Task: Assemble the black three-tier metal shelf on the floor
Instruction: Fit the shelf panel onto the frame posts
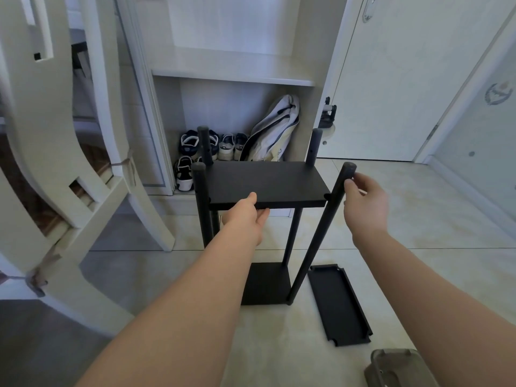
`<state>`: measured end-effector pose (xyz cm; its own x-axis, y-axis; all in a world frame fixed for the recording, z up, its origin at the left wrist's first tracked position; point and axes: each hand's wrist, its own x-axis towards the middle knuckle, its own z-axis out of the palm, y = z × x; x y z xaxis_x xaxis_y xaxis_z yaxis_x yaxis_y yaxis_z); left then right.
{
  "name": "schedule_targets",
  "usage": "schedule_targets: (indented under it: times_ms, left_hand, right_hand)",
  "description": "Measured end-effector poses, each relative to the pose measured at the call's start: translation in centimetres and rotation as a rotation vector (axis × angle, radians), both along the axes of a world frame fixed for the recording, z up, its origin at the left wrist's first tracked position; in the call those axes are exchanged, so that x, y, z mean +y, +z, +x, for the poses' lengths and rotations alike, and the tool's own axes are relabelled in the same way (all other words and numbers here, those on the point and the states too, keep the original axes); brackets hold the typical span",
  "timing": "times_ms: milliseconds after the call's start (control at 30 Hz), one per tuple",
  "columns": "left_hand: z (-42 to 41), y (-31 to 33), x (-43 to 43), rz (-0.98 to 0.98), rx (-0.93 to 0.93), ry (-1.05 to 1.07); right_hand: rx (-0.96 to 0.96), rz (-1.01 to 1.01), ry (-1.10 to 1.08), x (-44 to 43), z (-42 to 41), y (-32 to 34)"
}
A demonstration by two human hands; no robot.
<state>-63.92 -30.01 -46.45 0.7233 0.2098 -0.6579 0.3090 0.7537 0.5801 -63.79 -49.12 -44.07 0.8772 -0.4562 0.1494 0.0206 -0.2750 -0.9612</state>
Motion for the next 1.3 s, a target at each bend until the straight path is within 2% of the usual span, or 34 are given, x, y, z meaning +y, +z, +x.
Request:
schedule_targets:
  times_ms: [100,167,267,367,467,600,800,1067,1300]
  left_hand:
    - [-0.1,0.0,0.1,-0.002,0.001,-0.004]
    - [-0.1,0.0,0.2,-0.008,-0.003,-0.005]
    - [-0.2,-0.1,0.2,-0.004,-0.005,-0.014]
    - [-0.1,-0.2,0.1,0.006,-0.004,-0.018]
    - [0.1,-0.6,0.0,0.027,-0.012,-0.011]
    - [0.3,-1.7,-0.1,0.053,0.011,-0.013]
    - [0.0,-4.8,-0.1,0.074,0.097,-0.028]
    - [-1.6,-10.6,-1.2,0.075,0.1,-0.016]
    - [-2.1,-13.9,-0.8,0.08,0.185,0.004]
  right_hand:
    - [0.14,0.115,-0.049,0.2,-0.9,-1.1]
    - [0.28,0.268,-0.044,0.6,-1.5,-1.6]
    - [0.425,0.494,0.15,1.7,-2.0,-2.1]
    - [0.456,0.661,0.261,3.4,-1.6,-2.1]
    - [0.433,0.768,0.195,4.9,-0.6,-2.4]
    - [0.447,0.755,0.114,5.8,0.6,-3.9]
    - [0.547,0.789,0.114,5.9,1.3,-7.4]
    - [0.581,0.799,0.071,5.3,1.0,-11.8]
    - [0.642,0.793,0.005,6.2,0.2,-15.7]
